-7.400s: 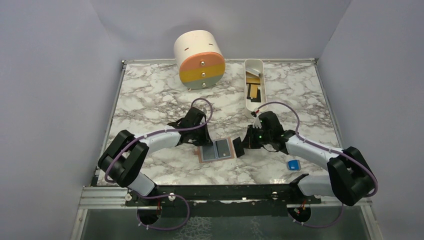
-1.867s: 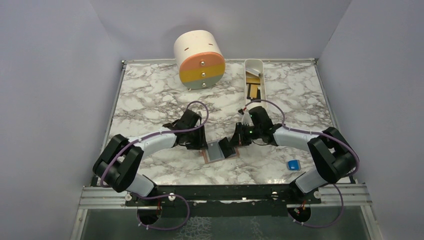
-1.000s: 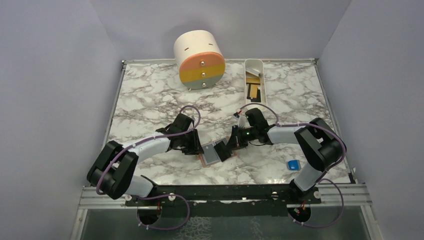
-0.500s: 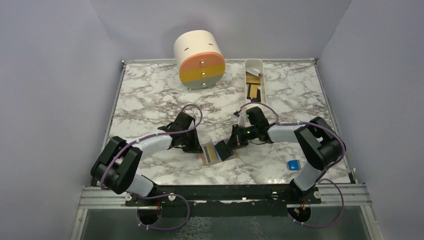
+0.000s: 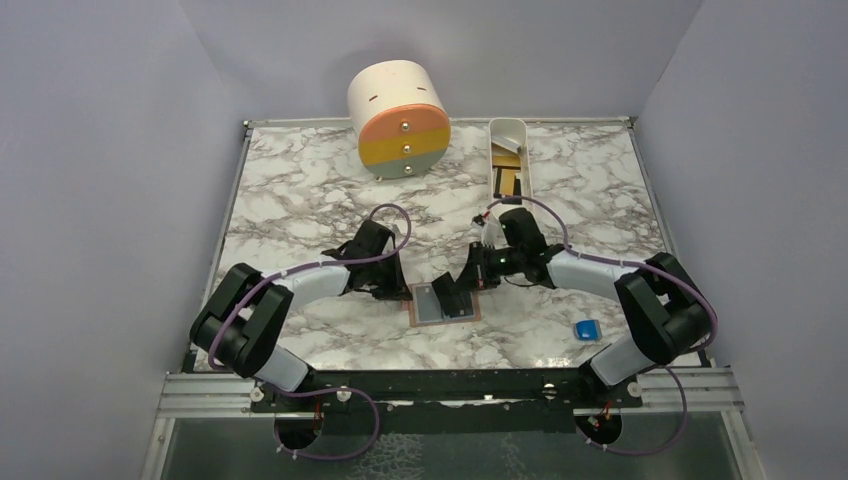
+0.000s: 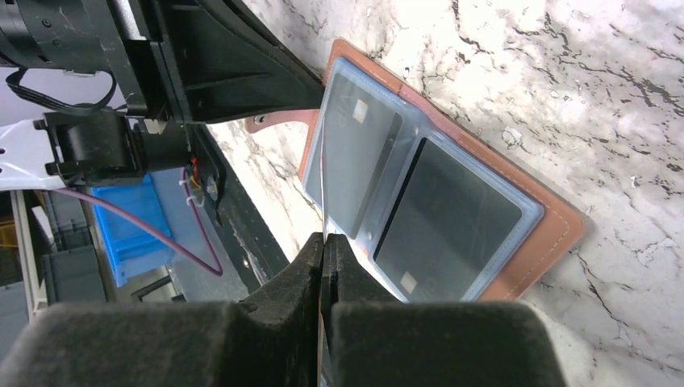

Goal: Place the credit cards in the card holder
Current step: Insert the credit card into the card holder.

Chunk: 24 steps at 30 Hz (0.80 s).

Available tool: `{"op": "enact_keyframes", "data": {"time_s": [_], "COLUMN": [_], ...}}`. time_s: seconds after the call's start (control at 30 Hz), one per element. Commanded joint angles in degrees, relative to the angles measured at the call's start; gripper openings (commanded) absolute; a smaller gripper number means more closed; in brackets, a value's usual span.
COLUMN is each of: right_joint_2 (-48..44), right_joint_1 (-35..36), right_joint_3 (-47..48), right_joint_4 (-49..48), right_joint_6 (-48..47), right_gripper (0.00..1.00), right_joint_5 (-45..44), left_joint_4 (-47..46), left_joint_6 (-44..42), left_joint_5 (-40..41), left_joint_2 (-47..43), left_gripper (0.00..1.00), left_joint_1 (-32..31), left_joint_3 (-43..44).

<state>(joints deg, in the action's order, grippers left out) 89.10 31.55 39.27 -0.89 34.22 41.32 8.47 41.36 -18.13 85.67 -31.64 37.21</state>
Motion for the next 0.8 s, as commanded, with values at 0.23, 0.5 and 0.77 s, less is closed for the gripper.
{"op": "enact_keyframes", "data": {"time_s": [0.23,0.5,0.77], "right_joint_2": [0.0,0.3,0.2], "right_joint_1": [0.1,-1.4,-2.6], "right_joint_3": [-1.3,-2.9,-4.9], "right_joint_4": [1.4,2.9,1.2], "right_joint_6": [1.1,-0.5,-0.2], "right_gripper": [0.01,0.01,0.01], "right_joint_5": [-3.3,-3.8,-3.3], "left_joint_4": [0.5,0.5,0.3], "left_joint_6": [-2.6,-2.6,-2.2], "left_joint_5": [2.5,2.5,2.3], "left_joint_2": [3.4,3.1,2.7], "left_gripper": [0.03,0.03,0.03], "left_joint_1": [-0.3,-0.3,-0.3], "left_joint_3": [0.4,0.1,-0.4]}}
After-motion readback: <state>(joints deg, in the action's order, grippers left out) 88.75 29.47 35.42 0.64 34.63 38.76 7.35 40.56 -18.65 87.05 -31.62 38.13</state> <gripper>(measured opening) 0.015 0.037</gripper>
